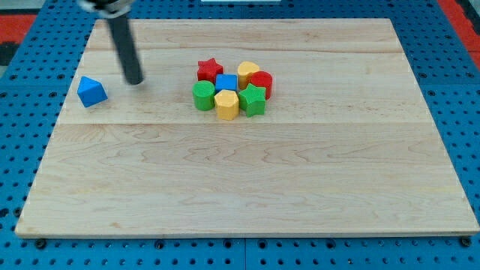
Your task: Move the blue triangle into red star
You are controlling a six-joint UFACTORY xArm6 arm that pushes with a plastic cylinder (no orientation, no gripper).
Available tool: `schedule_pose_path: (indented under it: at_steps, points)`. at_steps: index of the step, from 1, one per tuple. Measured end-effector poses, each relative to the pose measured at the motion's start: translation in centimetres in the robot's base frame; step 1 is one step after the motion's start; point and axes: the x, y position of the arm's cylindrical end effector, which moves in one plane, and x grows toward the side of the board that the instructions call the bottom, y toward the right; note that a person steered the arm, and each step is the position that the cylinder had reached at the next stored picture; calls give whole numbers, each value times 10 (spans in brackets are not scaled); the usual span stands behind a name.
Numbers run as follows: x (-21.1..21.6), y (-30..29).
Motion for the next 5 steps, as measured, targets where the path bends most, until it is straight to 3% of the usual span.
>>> schedule_pose_path:
  at_steps: [1, 2, 3, 4, 5]
  points:
    - [73, -20]
    - [64, -88]
    - [35, -101]
    - [21, -47]
    - [-9, -35]
